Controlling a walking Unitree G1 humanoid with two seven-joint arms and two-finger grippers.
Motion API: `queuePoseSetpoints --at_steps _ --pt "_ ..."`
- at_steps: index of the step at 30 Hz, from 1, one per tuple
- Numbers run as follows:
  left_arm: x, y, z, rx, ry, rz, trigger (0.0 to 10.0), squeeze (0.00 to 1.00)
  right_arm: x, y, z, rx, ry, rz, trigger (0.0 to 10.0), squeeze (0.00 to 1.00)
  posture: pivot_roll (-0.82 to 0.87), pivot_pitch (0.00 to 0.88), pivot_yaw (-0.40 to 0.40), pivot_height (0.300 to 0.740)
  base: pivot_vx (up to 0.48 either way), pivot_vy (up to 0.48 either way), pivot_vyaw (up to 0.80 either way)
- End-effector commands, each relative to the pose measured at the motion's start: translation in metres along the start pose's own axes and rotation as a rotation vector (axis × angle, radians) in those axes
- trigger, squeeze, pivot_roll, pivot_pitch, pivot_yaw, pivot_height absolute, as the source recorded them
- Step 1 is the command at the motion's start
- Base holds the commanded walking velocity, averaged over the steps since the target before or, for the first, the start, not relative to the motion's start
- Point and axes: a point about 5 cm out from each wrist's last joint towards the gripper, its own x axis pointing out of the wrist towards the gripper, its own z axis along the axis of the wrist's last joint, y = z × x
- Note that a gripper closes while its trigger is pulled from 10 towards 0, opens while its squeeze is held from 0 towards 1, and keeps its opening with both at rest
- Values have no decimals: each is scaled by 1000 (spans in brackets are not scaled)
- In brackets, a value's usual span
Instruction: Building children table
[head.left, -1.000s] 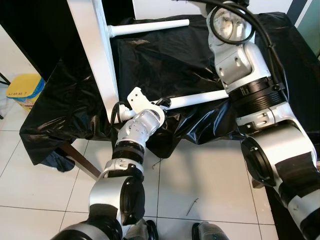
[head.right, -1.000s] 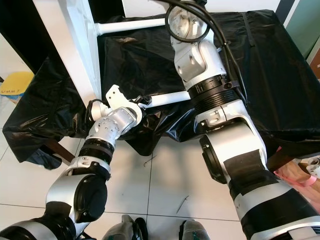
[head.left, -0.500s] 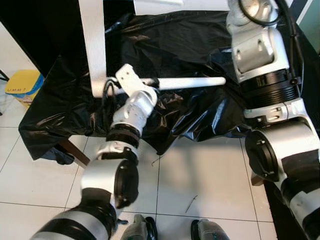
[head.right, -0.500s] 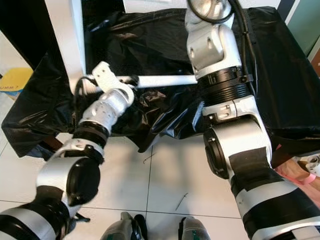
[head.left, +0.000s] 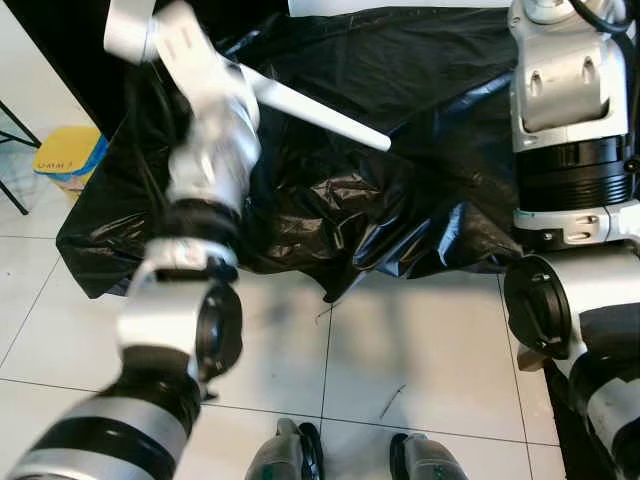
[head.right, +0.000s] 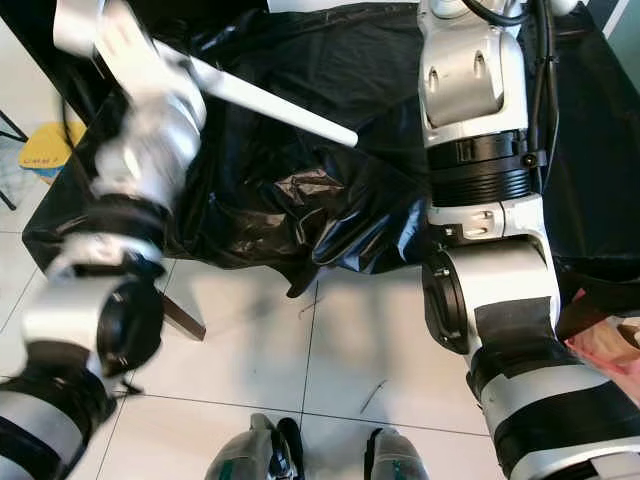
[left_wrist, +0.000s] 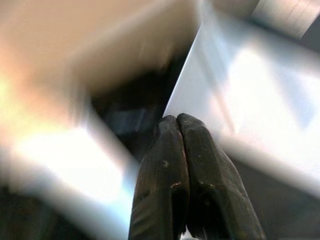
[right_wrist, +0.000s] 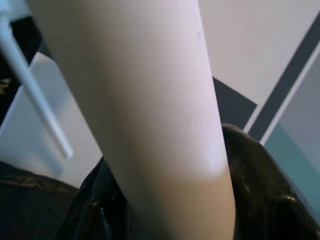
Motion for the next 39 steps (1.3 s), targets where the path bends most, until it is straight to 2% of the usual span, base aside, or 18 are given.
queuePoseSetpoints --at_steps 1,5,8,12,15,17,18,19,20,22,23,24,25,30,31,36,37,39 --pt "-1 -8 10 43 -41 -145 0 0 -9 12 -16 76 59 61 0 0 -130 120 100 740 0 0 0" --pt "-1 -14 34 75 -125 -193 0 0 -18 16 -30 69 101 73 0 0 -122 112 95 740 0 0 0" --pt "-2 -16 41 106 -158 -209 0 0 -24 19 -40 66 134 82 0 0 -118 111 92 740 0 0 0" --pt "-4 -16 41 122 -161 -215 0 0 -31 20 -50 65 172 87 0 0 -113 109 86 740 0 0 0" --pt "-9 -23 38 158 -165 -253 0 0 -47 22 -75 66 260 92 0 0 -106 111 80 740 0 0 0" --pt "-10 -24 38 159 -162 -262 0 0 -51 22 -80 69 279 92 0 0 -106 111 80 740 0 0 0" --pt "-12 -29 36 165 -158 -297 1804 0 -56 23 -89 80 315 89 0 0 -108 114 80 740 0 0 0" --pt "-15 -34 33 168 -147 -339 9961 0 -64 26 -100 87 354 87 0 0 -108 114 80 740 0 0 0" --pt "-15 -34 33 168 -147 -339 9961 0 -64 26 -100 87 354 87 0 0 -108 114 80 740 0 0 0" --pt "-23 -48 20 191 -96 -454 10000 0 -83 33 -129 133 453 77 0 0 -105 122 82 740 0 0 0" --pt "-23 -48 20 191 -96 -454 10000 0 -83 33 -129 133 453 77 0 0 -105 122 82 740 0 0 0" --pt "-26 -51 16 190 -74 -484 10000 0 -89 36 -137 191 483 62 4431 0 -105 122 84 740 0 0 0" --pt "-29 -54 11 201 -57 -516 10000 0 -94 39 -142 231 486 48 10000 0 -105 125 90 740 0 0 0" --pt "-31 -55 5 216 -33 -552 10000 0 -99 40 -148 247 482 21 10000 0 -99 130 98 740 0 0 0" --pt "-35 -58 1 234 -13 -593 10000 0 -104 40 -155 339 502 -13 10000 0 -92 135 100 740 0 0 0" --pt "-37 -59 -2 231 6 -606 10000 0 -106 40 -159 393 503 -34 10000 0 -91 137 102 740 0 0 0" --pt "-39 -57 -7 247 31 -626 10000 596 -109 40 -160 432 496 -47 10000 1000 -88 143 105 740 0 0 0" --pt "-40 -56 -8 251 39 -632 10000 596 -110 40 -160 449 495 -53 10000 1000 -87 144 105 740 0 0 0"
